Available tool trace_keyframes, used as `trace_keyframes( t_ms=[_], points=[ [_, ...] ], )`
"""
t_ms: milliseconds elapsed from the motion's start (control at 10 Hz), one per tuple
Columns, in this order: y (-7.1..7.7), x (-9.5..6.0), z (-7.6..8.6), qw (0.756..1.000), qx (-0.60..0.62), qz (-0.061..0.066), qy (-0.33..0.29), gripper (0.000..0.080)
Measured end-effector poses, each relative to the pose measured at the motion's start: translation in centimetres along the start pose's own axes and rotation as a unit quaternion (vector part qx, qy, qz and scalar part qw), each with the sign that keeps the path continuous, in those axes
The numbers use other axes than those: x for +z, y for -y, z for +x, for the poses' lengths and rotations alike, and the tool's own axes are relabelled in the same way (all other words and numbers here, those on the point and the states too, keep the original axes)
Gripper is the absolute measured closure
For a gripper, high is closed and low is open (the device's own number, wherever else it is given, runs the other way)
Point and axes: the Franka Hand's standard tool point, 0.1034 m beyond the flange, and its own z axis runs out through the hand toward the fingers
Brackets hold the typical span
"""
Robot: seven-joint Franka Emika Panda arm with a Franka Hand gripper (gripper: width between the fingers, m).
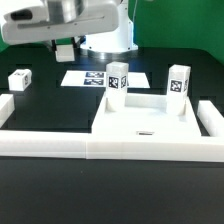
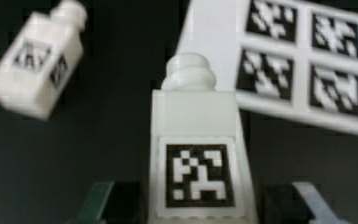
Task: Assemble square table
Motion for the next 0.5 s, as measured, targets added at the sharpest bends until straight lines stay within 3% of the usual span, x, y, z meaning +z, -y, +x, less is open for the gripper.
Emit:
trace_keyframes(
  t_ms=[300, 400, 500],
  points=[
    [0.7, -6.1, 4.9, 0.994, 0.023, -0.021, -0.104, 0.0508],
    [1.5, -8.7, 6.4, 0.988, 0.035, -0.034, -0.145, 0.0508],
    [1.3, -9.1, 7.2, 0.975, 0.013, -0.047, -0.218, 0.0508]
  ],
)
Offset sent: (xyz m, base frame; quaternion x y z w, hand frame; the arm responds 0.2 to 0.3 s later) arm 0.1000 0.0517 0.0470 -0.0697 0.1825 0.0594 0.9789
